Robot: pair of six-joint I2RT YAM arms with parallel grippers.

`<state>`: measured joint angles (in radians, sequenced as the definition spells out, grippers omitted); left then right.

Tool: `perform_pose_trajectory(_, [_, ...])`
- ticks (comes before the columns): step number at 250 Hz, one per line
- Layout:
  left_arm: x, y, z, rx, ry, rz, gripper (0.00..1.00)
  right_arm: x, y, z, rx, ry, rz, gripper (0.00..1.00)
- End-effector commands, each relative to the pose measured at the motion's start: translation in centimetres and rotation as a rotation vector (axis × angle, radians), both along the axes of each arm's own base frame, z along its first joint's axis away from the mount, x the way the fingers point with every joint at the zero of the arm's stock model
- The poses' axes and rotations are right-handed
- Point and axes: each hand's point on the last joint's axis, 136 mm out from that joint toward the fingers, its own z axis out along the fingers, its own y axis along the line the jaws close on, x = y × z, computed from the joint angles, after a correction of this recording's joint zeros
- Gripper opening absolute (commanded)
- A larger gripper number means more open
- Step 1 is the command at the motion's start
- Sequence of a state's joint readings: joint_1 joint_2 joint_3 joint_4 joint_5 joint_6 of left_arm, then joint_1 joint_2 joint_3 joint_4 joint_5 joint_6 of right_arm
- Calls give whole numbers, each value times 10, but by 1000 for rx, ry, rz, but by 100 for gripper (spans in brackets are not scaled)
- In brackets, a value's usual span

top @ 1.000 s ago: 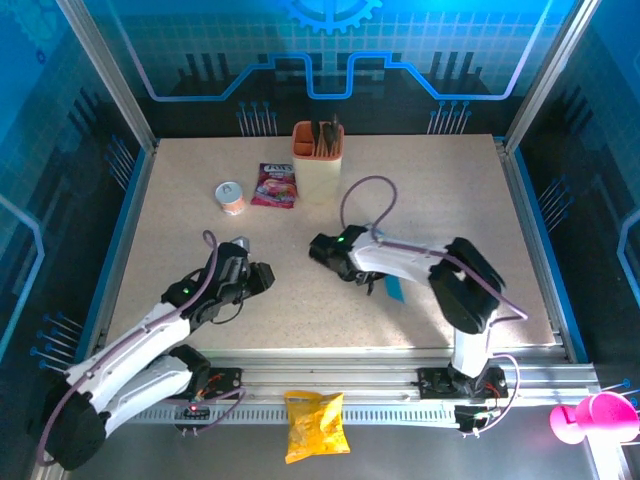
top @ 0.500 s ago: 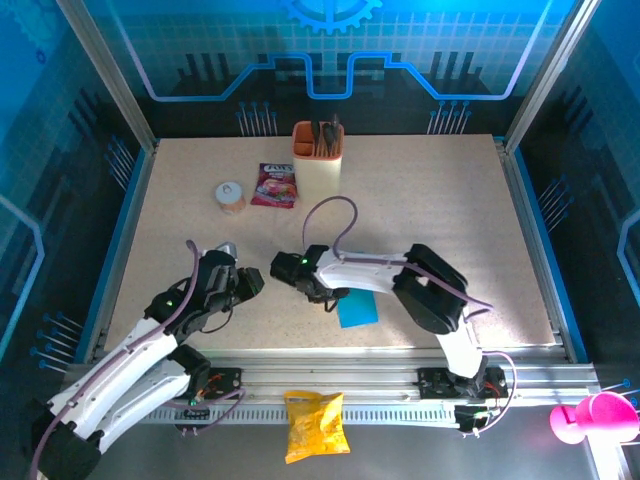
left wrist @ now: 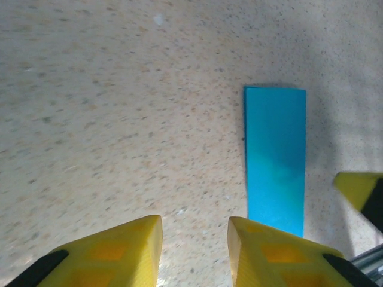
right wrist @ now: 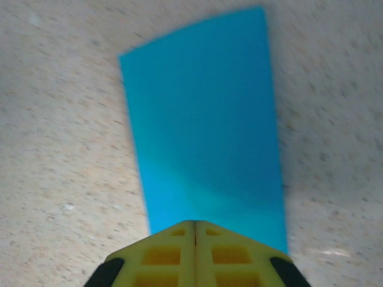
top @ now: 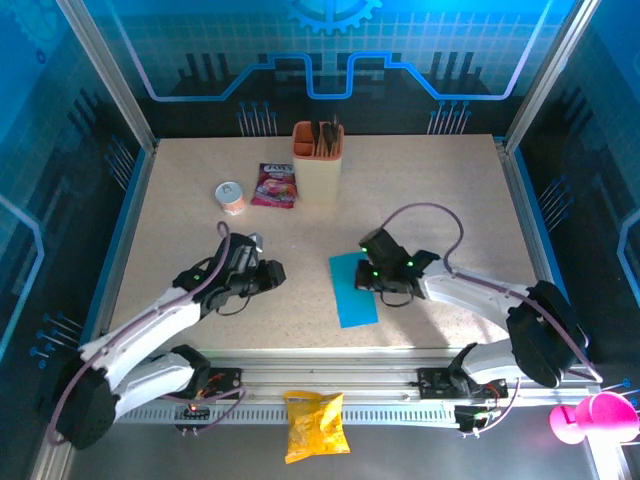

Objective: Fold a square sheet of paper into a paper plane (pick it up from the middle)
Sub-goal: Turn over the paper at the center of the table, then fold the paper at the center of the table.

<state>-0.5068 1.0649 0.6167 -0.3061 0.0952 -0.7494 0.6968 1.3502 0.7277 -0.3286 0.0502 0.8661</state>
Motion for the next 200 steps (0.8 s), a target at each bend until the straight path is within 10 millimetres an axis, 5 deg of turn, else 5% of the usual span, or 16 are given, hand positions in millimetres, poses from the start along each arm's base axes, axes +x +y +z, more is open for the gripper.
perform_pose_trajectory(1, [23,-43,26,-122,-84,-127,34,3,11,14,189,-49,66,0])
perform_pose_trajectory(106, [73,-127,15,-145,-32,-255,31,27,0,-16,381,-12,37,0])
perform_pose_trajectory(200, [74,-182,2,-151,3,-362,29,22,-19,-74,356,104,-75,0])
